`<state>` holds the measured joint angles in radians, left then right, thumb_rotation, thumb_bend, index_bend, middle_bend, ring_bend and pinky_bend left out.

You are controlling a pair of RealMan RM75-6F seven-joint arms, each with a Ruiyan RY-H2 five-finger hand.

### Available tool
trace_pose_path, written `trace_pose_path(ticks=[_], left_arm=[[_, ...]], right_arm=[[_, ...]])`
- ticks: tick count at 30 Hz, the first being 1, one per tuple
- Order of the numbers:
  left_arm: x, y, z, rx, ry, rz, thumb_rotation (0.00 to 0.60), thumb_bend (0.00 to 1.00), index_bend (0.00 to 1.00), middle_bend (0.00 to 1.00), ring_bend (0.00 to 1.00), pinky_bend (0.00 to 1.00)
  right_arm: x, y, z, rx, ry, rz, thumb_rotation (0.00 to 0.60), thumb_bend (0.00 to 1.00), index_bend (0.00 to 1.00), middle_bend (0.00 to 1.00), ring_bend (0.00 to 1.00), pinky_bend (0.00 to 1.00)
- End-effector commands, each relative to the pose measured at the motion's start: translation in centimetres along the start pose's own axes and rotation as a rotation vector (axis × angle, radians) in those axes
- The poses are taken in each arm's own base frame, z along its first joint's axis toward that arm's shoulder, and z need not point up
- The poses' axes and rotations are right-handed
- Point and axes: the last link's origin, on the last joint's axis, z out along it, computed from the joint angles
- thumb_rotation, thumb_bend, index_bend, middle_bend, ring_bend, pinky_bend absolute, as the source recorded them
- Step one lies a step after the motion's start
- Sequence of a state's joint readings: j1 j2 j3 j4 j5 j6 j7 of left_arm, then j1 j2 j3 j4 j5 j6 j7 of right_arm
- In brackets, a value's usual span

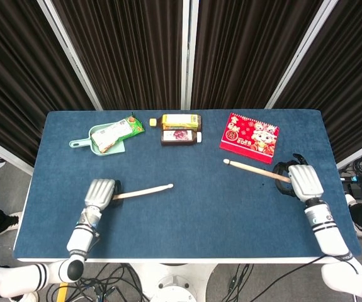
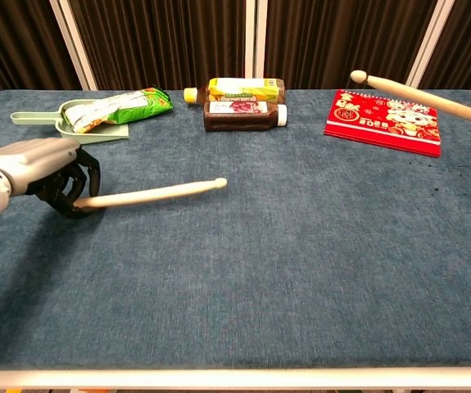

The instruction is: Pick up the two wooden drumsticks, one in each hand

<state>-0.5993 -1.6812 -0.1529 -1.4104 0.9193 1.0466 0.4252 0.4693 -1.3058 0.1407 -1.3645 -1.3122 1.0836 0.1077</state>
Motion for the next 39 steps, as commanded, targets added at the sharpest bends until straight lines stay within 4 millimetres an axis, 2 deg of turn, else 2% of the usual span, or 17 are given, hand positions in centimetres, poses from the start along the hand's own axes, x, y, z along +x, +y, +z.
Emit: trace_pose_path(ticks=[1, 5, 9, 12, 19, 25, 29, 34, 39], left_arm=[[1.2, -1.2, -0.5, -0.050, 0.009, -0.163, 0.600, 0.55, 0.68, 0.72, 0.74, 0.87], [2.3, -1.9, -1.0, -0.094, 0.059, -0.286, 0.600, 0.55, 0.68, 0.72, 0.74, 0.87], [3.4, -1.7, -1.5, -0.158, 0.089, -0.414, 0.600, 0.56, 0.68, 0.72, 0.74, 0.87], [4.3, -1.0, -1.7, -0.221, 0.097, -0.482, 0.600, 0.56, 0.68, 0.72, 0.74, 0.87], [5.6, 2.1, -1.4, -0.385, 0.090, -0.563, 0.600, 0.56, 0.68, 0.72, 0.74, 0.87], [5.5, 4.3, -0.8, -0.461, 0.057, -0.536, 0.600, 0.56, 0.68, 0.72, 0.74, 0.87], [5.0, 5.2, -0.6, -0.486, 0.030, -0.521, 0.600, 0.56, 0.68, 0.72, 0.74, 0.87], [4.3, 6.0, -0.7, -0.497, 0.003, -0.514, 0.600, 0.56, 0.68, 0.72, 0.74, 0.87], [4.2, 6.0, -0.8, -0.495, -0.001, -0.508, 0.600, 0.56, 0.68, 0.72, 0.74, 0.87]], right_arm=[[0.4, -0.2, -0.2, 0.014, 0.003, 0.020, 0.600, 0.68, 0.66, 0.59, 0.34, 0.12], [0.5, -0.9, -0.6, 0.052, -0.011, 0.049, 0.600, 0.68, 0.66, 0.59, 0.34, 0.13], [-1.1, -2.1, -1.3, 0.121, -0.108, 0.110, 0.600, 0.68, 0.66, 0.59, 0.34, 0.17], [-2.6, -3.5, -1.8, 0.191, -0.175, 0.181, 0.600, 0.68, 0.67, 0.59, 0.34, 0.19], [-5.8, -7.7, -2.0, 0.353, -0.242, 0.355, 0.600, 0.68, 0.67, 0.60, 0.34, 0.19], [-7.2, -11.0, -1.7, 0.456, -0.248, 0.472, 0.600, 0.69, 0.67, 0.60, 0.34, 0.19], [-7.7, -12.6, -1.3, 0.486, -0.234, 0.514, 0.600, 0.69, 0.67, 0.60, 0.34, 0.19], [-8.0, -13.6, -0.7, 0.496, -0.220, 0.533, 0.600, 0.69, 0.67, 0.59, 0.34, 0.19], [-8.0, -13.8, -0.3, 0.486, -0.214, 0.525, 0.600, 0.69, 0.67, 0.59, 0.34, 0.19]])
